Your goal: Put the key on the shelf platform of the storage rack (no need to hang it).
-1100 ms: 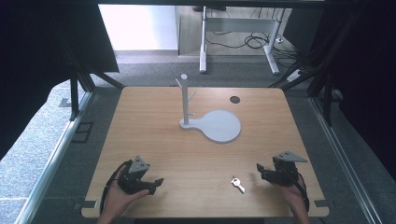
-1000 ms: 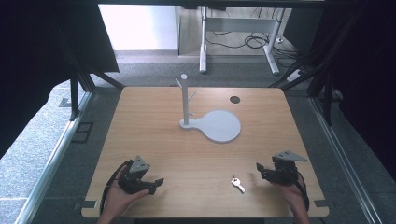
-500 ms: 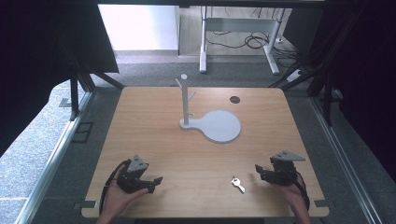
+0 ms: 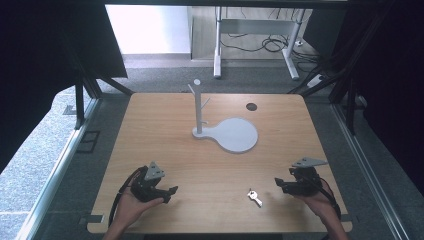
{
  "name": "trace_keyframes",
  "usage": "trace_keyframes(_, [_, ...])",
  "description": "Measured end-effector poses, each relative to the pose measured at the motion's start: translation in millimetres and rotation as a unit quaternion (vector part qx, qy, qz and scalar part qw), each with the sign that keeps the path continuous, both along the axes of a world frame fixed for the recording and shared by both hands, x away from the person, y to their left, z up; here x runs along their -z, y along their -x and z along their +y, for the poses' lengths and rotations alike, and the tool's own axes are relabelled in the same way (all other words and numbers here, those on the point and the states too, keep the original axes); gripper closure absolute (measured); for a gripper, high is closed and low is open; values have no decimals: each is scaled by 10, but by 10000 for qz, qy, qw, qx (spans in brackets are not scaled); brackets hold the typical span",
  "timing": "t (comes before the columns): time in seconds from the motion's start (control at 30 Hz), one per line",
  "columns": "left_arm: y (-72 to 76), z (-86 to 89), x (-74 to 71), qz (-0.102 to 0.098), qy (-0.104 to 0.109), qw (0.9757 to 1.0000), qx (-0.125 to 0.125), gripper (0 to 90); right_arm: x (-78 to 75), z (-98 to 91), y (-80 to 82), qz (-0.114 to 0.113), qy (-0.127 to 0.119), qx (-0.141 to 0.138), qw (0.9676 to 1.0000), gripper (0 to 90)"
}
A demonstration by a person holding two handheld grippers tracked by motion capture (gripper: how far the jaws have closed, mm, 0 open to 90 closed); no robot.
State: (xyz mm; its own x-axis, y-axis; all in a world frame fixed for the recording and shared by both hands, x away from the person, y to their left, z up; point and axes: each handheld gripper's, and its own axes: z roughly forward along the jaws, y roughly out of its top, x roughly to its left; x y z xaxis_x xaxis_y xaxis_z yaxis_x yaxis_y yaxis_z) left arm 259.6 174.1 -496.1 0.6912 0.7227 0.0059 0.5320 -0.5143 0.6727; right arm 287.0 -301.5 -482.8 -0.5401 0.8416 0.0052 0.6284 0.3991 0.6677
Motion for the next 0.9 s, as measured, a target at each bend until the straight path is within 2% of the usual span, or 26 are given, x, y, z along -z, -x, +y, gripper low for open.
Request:
trace_keyframes(0.17, [32,54,42,41,50,10000,-70,234,-60,87,-21,152,216,-191,9995,335])
trace_keyframes(0.27, [95,81,67,76,180,9997,-146,235,-102,157,-14,216,329,-304,9988,345])
trace_keyframes(0.4, [131,74,85,107,213,9996,-148,237,-150,226,7,265,357,-475,9979,356])
trace_keyframes(0.9, [152,91,71,81,232,9996,-153,237,-148,369,20,419,467,-697,9956,363])
